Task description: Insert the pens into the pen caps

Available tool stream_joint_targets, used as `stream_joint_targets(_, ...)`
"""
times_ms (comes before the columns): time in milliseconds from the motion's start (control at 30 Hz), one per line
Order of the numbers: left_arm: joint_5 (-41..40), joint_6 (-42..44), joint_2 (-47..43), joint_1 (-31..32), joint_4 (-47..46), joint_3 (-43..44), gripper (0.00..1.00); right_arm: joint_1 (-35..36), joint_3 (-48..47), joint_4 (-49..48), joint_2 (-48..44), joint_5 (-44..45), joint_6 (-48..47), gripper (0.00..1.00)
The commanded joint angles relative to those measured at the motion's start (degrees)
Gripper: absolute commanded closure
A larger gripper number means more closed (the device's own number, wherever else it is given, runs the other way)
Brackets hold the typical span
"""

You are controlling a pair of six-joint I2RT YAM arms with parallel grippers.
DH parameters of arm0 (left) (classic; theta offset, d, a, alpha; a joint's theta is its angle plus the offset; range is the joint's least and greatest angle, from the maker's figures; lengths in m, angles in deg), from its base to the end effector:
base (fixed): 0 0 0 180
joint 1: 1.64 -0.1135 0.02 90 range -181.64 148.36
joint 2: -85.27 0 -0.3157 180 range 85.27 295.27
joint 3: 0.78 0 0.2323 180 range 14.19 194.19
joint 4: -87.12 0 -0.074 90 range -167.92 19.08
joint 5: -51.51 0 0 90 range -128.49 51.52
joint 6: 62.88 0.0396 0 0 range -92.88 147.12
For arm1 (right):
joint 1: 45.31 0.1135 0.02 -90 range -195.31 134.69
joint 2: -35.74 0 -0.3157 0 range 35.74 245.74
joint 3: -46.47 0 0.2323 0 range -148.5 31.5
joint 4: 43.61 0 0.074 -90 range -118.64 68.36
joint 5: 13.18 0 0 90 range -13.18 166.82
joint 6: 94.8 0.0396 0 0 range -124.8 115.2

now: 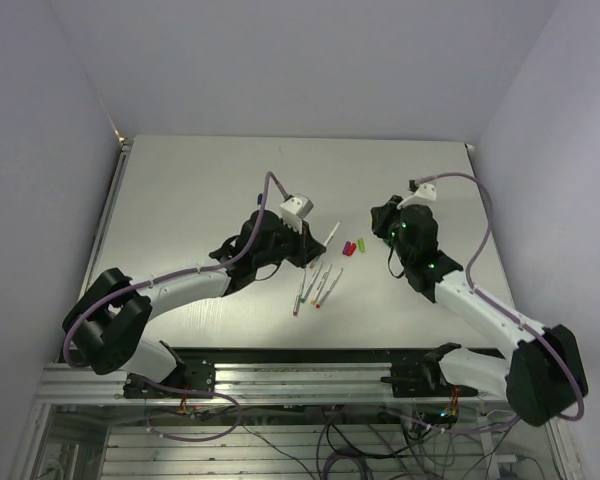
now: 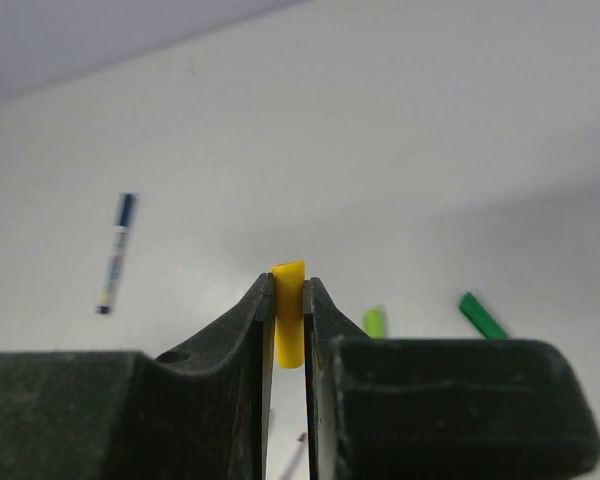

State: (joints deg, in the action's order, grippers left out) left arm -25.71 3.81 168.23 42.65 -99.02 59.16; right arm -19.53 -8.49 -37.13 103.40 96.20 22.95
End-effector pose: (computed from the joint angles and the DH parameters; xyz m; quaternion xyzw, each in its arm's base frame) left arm 0.2107 -0.2178 0.3033 0.2105 0.7728 -0.4036 0.4422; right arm 0.2144 0.0890 0.3179 0.1113 0.8016 0.1347 0.5717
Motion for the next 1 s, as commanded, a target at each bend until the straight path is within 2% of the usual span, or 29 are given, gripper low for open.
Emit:
stream_joint_targets(0, 1.5, 1.7, -1.0, 2.6, -3.6, 1.4, 0.93, -0.1, 6.6, -18.0, -6.9, -6.7, 1.9, 1.0)
stream_joint_targets(267, -1.7, 3.1, -1.5, 7.3, -3.6, 3.3, 0.93, -0.2, 16.7, -34.1, -14.2, -10.6, 7.1, 1.0)
stream_joint_targets(600, -3.0, 2.6, -1.2, 9.2, -6.1, 3.5, 0.93, -0.1, 25.5, -51.3, -14.8, -13.8, 13.8, 1.0)
stream_joint_targets(967, -3.4, 2.0, -0.3, 9.4, -7.3, 3.7, 0.93, -0.1, 28.1, -58.7, -12.5, -14.4, 17.4, 1.0)
